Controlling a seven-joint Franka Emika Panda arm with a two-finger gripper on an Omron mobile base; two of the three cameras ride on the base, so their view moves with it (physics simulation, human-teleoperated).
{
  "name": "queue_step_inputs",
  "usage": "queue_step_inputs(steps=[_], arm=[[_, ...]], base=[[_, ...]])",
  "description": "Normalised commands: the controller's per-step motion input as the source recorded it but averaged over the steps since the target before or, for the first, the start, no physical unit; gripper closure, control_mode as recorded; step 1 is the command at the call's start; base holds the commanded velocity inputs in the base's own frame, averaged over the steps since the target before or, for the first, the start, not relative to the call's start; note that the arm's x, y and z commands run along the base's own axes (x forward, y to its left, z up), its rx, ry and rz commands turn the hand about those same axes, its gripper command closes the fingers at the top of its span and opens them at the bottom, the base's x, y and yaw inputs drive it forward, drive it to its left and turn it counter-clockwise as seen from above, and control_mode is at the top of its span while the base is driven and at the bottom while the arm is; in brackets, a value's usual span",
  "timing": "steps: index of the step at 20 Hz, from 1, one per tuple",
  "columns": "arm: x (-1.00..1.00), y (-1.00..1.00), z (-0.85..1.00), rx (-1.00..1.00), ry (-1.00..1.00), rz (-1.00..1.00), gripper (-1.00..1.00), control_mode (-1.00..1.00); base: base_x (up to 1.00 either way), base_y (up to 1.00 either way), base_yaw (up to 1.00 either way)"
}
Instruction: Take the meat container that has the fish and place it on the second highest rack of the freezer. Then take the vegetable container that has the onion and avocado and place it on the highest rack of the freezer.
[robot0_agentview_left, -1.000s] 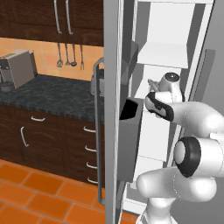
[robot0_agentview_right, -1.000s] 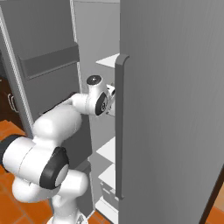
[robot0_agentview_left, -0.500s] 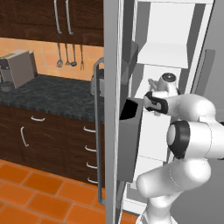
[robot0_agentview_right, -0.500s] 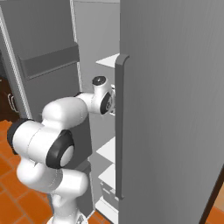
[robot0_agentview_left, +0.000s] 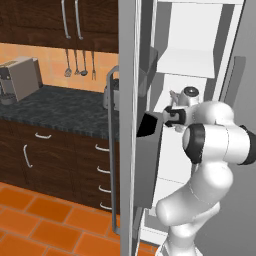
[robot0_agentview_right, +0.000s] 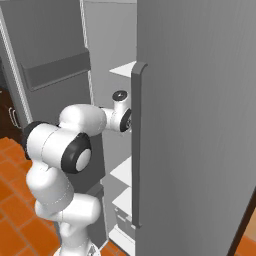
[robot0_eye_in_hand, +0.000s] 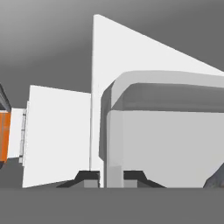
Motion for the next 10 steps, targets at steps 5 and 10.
queue_step_inputs(steps=[5, 10], arm=[[0.32, -0.02, -0.29, 0.00, 0.00, 0.00, 1.00, -1.00], [0.20, 0.00, -0.27, 0.00, 0.00, 0.00, 1.00, -1.00]], base=[[0.00, 0.00, 0.00], [0.00, 0.00, 0.00]])
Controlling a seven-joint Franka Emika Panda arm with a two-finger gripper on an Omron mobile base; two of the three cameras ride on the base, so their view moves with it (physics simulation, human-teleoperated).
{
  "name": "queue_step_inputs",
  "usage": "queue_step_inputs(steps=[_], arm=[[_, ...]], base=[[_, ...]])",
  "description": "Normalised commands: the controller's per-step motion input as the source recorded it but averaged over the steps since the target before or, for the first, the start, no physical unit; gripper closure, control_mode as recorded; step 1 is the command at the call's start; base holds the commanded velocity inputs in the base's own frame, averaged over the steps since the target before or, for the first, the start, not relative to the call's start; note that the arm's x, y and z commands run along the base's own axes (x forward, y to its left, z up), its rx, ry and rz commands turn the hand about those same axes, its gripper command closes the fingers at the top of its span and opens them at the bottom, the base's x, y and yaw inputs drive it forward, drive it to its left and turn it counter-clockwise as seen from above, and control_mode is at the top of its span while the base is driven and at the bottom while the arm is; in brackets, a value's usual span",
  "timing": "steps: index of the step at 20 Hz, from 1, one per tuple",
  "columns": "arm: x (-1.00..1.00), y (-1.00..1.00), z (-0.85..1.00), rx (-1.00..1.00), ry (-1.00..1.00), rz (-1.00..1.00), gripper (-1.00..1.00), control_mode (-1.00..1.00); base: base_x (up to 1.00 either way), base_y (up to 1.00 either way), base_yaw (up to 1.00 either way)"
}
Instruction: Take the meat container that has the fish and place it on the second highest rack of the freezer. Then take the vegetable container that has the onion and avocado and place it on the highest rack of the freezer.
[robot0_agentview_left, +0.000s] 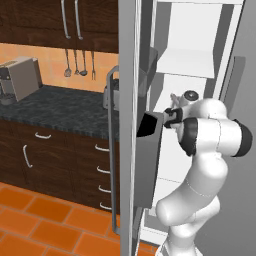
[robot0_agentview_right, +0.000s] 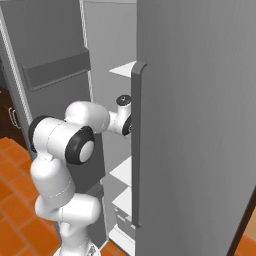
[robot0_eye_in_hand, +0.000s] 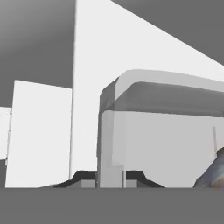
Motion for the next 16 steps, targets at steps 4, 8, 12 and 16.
queue_step_inputs(steps=[4, 8, 12, 16], arm=[[0.27, 0.00, -0.14, 0.00, 0.00, 0.00, 1.00, -1.00], [0.03, 0.00, 0.00, 0.00, 0.00, 0.00, 1.00, -1.00], [0.00, 0.00, 0.00, 0.00, 0.00, 0.00, 1.00, -1.00], [0.00, 0.00, 0.00, 0.00, 0.00, 0.00, -1.00, -1.00]], base=[[0.00, 0.00, 0.00], [0.00, 0.00, 0.00], [0.00, 0.00, 0.00], [0.00, 0.00, 0.00]])
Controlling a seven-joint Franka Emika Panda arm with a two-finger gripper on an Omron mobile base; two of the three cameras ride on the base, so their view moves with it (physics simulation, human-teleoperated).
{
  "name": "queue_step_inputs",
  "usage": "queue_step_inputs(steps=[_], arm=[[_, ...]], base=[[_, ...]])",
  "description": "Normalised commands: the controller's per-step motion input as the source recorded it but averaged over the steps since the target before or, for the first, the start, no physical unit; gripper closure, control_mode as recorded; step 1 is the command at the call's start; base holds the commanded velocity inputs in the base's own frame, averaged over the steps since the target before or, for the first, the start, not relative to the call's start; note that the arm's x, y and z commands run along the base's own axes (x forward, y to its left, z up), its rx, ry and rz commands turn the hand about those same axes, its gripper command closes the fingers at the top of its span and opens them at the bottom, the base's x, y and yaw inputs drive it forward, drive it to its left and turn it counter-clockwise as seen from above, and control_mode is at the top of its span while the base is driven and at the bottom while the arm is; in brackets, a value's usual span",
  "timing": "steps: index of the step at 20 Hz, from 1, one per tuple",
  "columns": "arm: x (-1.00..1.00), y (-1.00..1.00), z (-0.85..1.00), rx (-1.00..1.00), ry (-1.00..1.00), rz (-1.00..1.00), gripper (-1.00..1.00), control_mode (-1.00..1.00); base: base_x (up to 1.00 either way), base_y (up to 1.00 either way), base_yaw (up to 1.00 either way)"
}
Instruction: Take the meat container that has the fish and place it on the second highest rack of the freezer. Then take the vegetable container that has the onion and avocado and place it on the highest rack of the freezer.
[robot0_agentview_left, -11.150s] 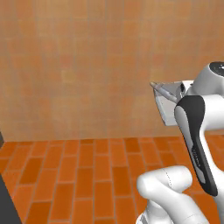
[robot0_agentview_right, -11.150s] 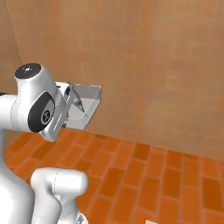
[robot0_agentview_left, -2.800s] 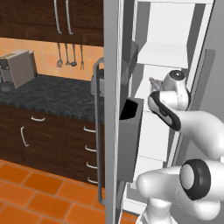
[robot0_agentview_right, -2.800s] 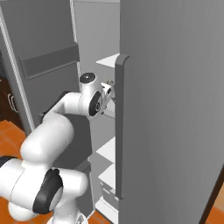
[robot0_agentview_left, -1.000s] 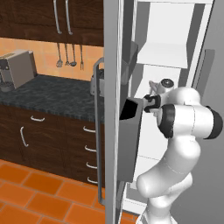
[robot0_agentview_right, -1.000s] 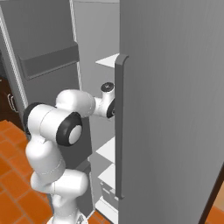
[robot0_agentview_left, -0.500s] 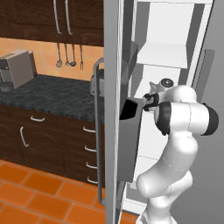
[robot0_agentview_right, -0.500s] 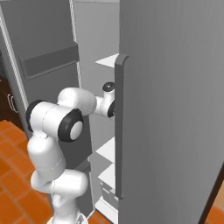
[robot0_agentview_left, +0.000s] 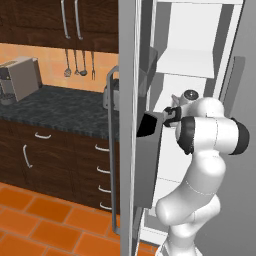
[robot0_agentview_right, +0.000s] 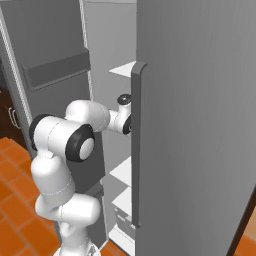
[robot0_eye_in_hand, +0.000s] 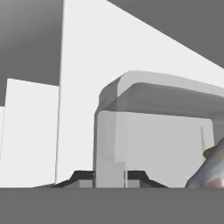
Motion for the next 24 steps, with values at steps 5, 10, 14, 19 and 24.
queue_step_inputs(steps=[5, 10, 14, 19, 24], arm=[[0.00, 0.00, 0.00, 0.00, 0.00, 0.00, -1.00, -1.00], [-0.05, 0.00, 0.00, 0.00, 0.01, 0.00, -1.00, -1.00], [-0.29, 0.00, 0.11, 0.00, 0.00, 0.00, -1.00, -1.00], [-0.02, 0.08, 0.41, 0.00, 0.00, -0.01, -1.00, -1.00], [-0.37, 0.32, 0.46, 0.00, 0.00, -0.01, -1.00, -1.00]], base=[[0.00, 0.00, 0.00], [0.00, 0.00, 0.00], [0.00, 0.00, 0.00], [0.00, 0.00, 0.00], [0.00, 0.00, 0.00]])
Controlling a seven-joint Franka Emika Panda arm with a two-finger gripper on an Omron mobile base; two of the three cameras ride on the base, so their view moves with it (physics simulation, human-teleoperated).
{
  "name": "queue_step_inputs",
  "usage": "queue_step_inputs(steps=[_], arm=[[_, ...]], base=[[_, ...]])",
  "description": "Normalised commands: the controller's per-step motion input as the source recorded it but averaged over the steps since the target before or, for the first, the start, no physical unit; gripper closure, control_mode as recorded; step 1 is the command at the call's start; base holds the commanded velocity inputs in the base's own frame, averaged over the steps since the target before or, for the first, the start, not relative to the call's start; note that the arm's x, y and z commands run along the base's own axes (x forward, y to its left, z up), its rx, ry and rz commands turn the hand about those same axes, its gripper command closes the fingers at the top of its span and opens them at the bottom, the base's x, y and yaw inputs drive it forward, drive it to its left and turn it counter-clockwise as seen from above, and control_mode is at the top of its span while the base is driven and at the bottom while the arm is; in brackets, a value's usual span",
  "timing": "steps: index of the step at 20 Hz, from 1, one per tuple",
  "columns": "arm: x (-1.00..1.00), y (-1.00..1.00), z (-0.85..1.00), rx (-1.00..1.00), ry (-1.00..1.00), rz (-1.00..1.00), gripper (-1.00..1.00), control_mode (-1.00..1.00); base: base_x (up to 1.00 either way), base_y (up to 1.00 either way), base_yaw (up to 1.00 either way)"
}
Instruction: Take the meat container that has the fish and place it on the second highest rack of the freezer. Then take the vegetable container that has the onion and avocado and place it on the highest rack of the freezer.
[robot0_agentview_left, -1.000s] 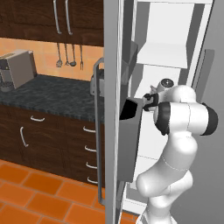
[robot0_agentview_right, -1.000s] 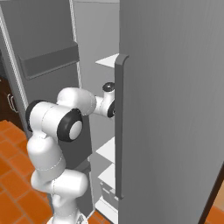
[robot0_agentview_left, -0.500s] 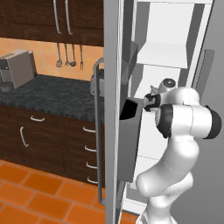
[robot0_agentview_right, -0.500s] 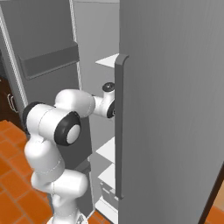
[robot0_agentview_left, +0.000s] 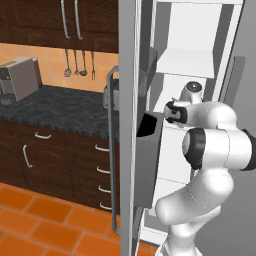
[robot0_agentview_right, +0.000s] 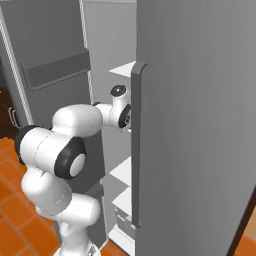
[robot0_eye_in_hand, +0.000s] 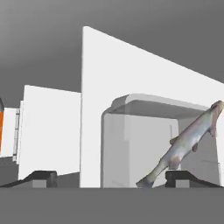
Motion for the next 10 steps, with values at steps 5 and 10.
queue_step_inputs(steps=[5, 10], arm=[[-0.73, 0.50, 0.35, 0.00, 0.00, 0.00, -1.00, -1.00], [-0.70, 0.32, 0.43, 0.02, 0.06, 0.00, -1.00, -1.00]], base=[[0.00, 0.00, 0.00], [0.00, 0.00, 0.00]])
